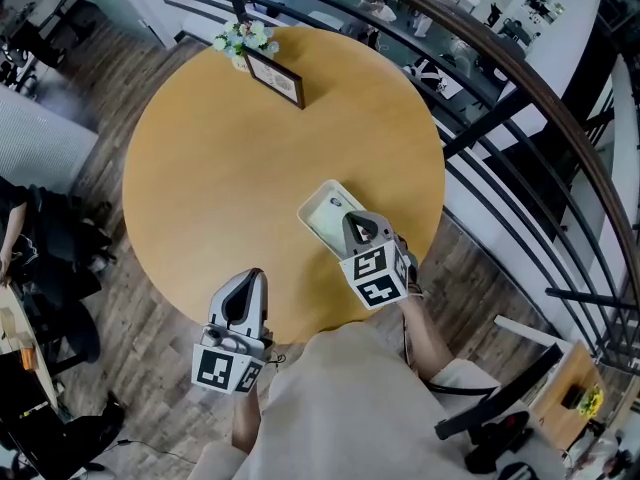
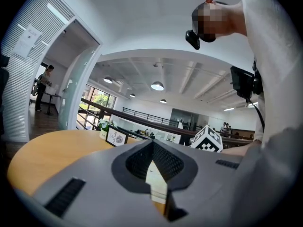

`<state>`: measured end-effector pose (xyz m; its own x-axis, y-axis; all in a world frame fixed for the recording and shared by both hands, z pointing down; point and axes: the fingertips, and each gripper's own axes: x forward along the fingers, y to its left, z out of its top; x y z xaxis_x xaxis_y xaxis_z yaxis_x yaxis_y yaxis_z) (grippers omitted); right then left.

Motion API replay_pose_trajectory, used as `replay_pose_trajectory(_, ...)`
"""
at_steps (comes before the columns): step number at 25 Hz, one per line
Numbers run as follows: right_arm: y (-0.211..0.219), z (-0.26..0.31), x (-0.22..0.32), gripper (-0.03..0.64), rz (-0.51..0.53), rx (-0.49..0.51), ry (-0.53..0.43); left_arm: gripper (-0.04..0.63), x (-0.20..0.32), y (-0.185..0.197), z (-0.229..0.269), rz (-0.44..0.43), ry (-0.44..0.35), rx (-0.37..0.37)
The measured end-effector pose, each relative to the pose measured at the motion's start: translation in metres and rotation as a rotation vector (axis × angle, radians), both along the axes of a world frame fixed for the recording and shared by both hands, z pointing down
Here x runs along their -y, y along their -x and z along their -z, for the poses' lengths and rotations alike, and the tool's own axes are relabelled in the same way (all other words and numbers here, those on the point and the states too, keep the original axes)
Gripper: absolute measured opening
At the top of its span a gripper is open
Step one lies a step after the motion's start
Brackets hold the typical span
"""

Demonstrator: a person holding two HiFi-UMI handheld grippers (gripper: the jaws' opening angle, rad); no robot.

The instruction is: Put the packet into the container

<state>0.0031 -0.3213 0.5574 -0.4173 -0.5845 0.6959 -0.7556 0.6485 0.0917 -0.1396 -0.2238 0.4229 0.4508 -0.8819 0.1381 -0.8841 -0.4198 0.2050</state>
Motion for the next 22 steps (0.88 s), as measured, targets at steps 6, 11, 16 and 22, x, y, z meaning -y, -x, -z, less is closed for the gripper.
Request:
replay_pose_trajectory(6, -0.016, 0.023, 0.004, 0.005, -0.128, 0.188, -0.079, 0.005, -0.005, -0.005, 0.002, -0.019, -0.017, 0.0)
replay_pose_trajectory(11, -0.027, 0.042, 0.003, 0.005, -0.214, 0.28, -0.125, 0.005, -0.014, -0.002, 0.01, -0.025, -0.037, 0.011)
replay_pose_trajectory(16, -0.026, 0.049, -0.001, 0.005, -0.238, 0.296, -0.157, 0.005, -0.018, 0.002, 0.02, -0.028, -0.063, 0.026)
replay_pose_trajectory(22, -0.022, 0.072, -0.015, 0.005, -0.212, 0.346, -0.26, 0.005, -0.025, 0.002, 0.025, -0.046, -0.09, 0.037)
